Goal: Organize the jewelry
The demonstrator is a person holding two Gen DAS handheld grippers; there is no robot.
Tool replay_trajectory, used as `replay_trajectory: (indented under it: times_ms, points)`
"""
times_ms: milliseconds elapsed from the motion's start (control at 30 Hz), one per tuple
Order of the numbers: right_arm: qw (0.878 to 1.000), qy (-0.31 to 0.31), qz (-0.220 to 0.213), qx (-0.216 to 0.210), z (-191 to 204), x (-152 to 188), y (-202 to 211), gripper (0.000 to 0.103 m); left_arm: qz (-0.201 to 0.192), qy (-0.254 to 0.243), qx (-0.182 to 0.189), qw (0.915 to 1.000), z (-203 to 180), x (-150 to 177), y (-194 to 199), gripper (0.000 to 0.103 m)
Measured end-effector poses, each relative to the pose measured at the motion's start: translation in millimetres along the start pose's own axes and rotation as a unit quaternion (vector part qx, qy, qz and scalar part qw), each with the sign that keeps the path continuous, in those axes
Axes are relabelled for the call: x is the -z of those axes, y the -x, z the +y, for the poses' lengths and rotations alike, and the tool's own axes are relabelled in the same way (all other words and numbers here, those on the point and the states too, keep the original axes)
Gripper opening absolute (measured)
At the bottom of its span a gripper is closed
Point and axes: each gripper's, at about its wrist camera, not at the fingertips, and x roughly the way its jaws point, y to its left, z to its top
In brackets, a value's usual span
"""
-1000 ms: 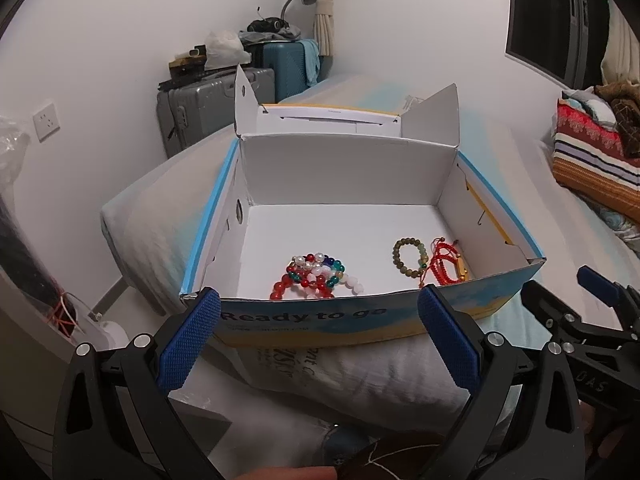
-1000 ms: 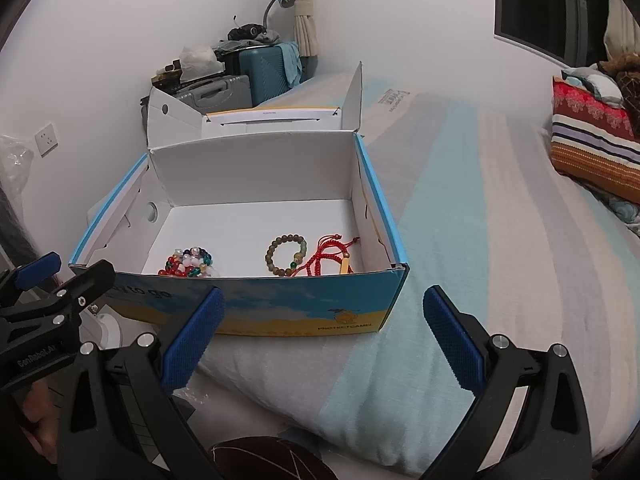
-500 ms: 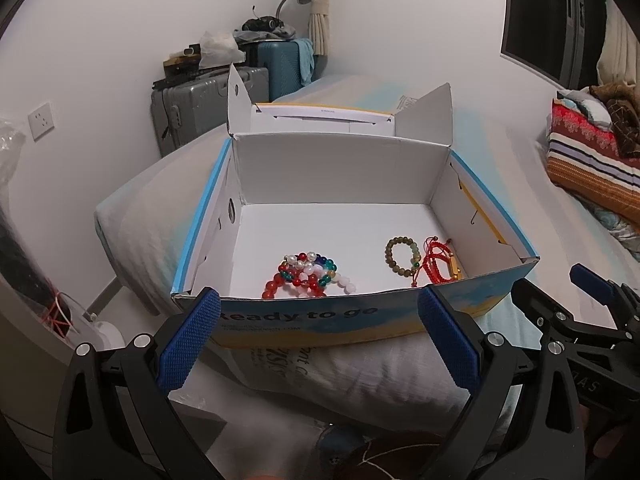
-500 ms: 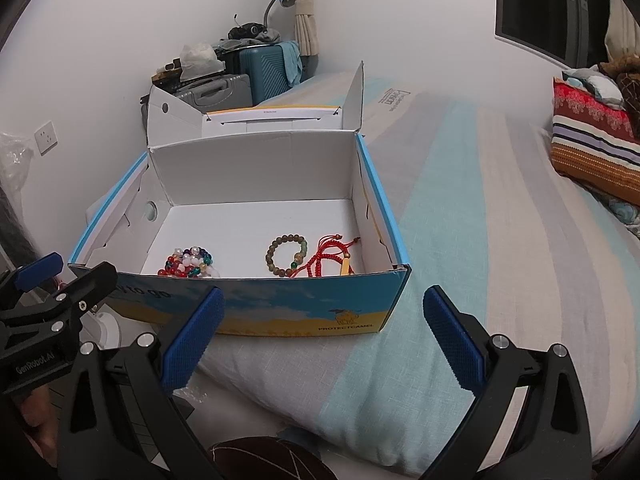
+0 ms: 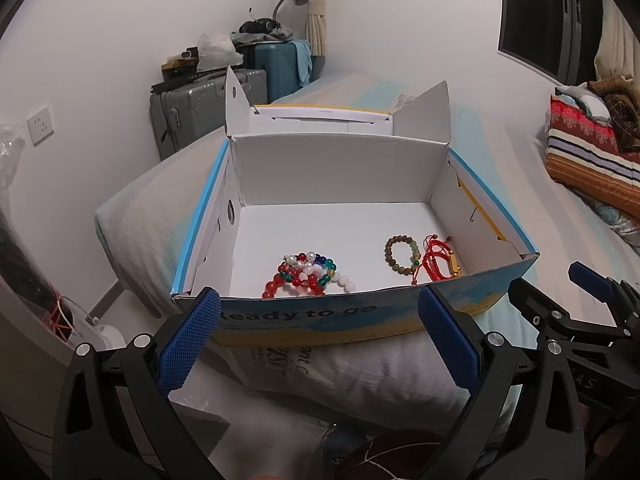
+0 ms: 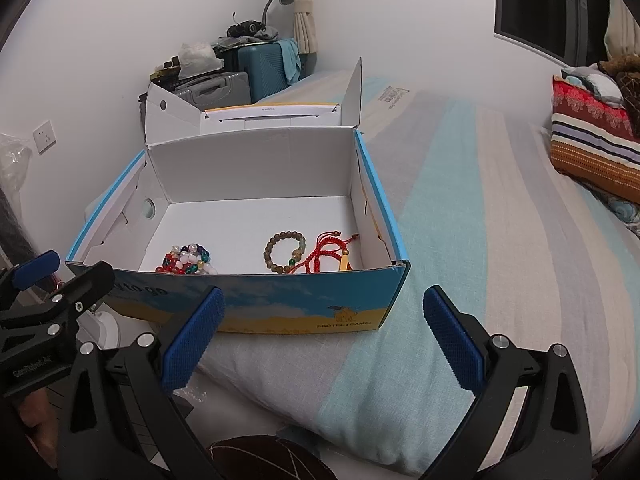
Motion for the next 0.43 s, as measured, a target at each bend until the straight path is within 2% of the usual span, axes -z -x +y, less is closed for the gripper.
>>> replay_trajectory:
  times_ms: [433]
  points:
    - [1.0, -0.001, 0.0, 0.0, -0.8, 0.3, -0.2, 0.095, 0.009, 0.012, 0.0, 0.9999, 5.7, 1.0, -0.4, 0.097]
